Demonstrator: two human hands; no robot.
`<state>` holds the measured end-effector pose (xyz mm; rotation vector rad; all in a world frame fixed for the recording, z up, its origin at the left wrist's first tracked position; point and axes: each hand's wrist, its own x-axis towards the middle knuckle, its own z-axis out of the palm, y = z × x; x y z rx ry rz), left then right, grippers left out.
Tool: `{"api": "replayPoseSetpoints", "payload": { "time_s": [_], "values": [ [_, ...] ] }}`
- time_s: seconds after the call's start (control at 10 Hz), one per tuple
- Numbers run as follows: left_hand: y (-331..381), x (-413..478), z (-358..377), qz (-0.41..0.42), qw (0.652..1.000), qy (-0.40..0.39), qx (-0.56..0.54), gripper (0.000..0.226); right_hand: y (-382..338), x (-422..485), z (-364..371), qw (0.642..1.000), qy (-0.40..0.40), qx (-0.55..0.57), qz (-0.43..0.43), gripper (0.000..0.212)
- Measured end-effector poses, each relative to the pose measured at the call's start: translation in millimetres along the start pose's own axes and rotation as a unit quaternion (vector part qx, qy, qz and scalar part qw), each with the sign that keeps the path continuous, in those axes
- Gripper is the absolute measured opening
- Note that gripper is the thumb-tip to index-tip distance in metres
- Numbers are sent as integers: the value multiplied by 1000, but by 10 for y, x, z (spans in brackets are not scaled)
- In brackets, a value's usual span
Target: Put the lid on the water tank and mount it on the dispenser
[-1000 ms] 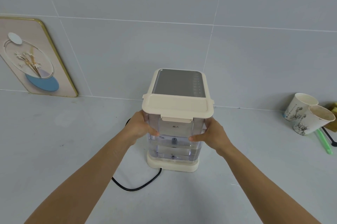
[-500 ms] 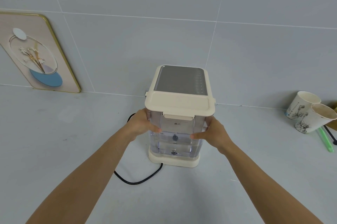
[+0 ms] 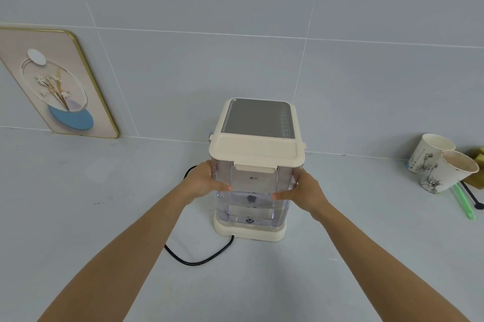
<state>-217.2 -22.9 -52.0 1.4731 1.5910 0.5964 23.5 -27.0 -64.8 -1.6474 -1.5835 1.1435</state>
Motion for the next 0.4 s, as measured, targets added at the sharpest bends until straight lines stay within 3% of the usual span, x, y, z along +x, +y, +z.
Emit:
{"api": "replayPoseSetpoints", "payload": {
  "time_s": [0.1, 0.2, 0.3, 0.4],
  "values": [
    [-50, -94, 8, 18, 998, -5, 65, 74, -12, -126, 3, 999, -6, -32, -8, 81],
    [131, -92, -74, 15, 994, 5, 112, 85, -205, -84, -92, 999, -10, -46, 5, 99],
    [844, -26, -359, 182, 974, 94, 95, 95, -817, -43, -639, 987, 87, -72, -112, 128],
    [872, -130, -398, 230, 962, 109, 101, 101, -914, -73, -704, 976, 98, -128, -149, 130]
  ]
}}
